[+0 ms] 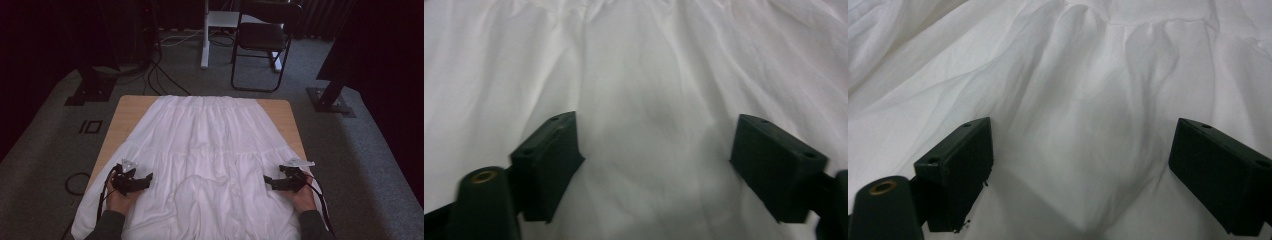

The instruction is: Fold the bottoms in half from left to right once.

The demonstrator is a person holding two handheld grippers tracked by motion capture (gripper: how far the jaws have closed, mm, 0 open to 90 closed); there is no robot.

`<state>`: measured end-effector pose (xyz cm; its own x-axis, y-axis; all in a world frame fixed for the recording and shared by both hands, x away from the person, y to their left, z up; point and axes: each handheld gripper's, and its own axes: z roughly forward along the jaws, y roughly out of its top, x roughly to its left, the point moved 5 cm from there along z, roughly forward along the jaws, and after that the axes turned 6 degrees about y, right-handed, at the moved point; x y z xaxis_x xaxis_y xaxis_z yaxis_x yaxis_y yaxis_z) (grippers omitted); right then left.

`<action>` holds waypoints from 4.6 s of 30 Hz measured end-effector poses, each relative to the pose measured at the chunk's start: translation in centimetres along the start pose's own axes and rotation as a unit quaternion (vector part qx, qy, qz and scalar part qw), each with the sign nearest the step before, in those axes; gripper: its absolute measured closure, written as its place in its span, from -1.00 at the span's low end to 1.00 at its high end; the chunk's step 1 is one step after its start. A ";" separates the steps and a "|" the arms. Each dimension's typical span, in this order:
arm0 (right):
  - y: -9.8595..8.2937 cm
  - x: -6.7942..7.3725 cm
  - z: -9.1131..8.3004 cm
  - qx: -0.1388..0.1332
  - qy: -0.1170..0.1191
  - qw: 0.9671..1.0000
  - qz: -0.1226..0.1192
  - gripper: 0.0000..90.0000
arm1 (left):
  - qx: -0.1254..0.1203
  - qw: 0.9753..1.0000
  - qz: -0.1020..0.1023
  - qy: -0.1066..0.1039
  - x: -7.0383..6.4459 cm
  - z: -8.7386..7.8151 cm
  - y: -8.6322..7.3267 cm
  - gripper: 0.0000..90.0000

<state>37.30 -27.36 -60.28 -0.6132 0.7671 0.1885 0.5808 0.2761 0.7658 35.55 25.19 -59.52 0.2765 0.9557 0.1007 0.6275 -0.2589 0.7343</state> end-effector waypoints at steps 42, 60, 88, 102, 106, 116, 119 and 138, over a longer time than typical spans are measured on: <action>-0.2 0.0 0.0 0.023 -0.018 0.998 -0.063 -0.67 | 0.056 0.998 -0.030 0.029 9.8 -2.3 -2.7 -0.70; -2.7 -6.1 -8.5 0.010 -0.175 0.984 0.039 -0.34 | 0.081 0.990 0.025 0.112 11.2 -4.0 -1.6 0.94; -4.0 -4.3 -7.2 0.035 -0.128 0.991 0.024 0.90 | 0.008 0.984 0.013 0.175 13.6 -8.2 3.4 0.95; -3.9 -3.8 -6.8 0.030 -0.124 0.992 0.021 0.90 | -0.087 0.990 0.102 -0.047 -2.5 -11.2 10.5 0.95; -3.7 -3.7 -6.6 0.033 -0.125 0.991 0.017 0.90 | -0.120 0.975 0.113 -0.152 -8.6 -10.7 13.1 0.95; -3.2 -3.5 -6.3 0.043 -0.136 0.989 0.022 0.62 | -0.076 0.941 0.155 -0.291 -20.2 -4.4 12.1 0.81; -1.3 -1.7 -6.5 0.030 -0.158 0.987 0.007 0.05 | -0.092 0.939 0.170 -0.285 -20.4 -4.7 12.0 0.34; 11.0 12.3 1.5 -0.024 0.029 0.994 -0.100 0.15 | -0.083 0.985 0.121 -0.086 -7.2 -6.2 8.3 0.07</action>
<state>36.94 -14.09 -50.48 -0.7448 0.6641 0.0644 0.4194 0.3910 0.8193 34.24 17.06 -49.99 0.5322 0.8268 0.1820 0.4039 -0.4369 0.8037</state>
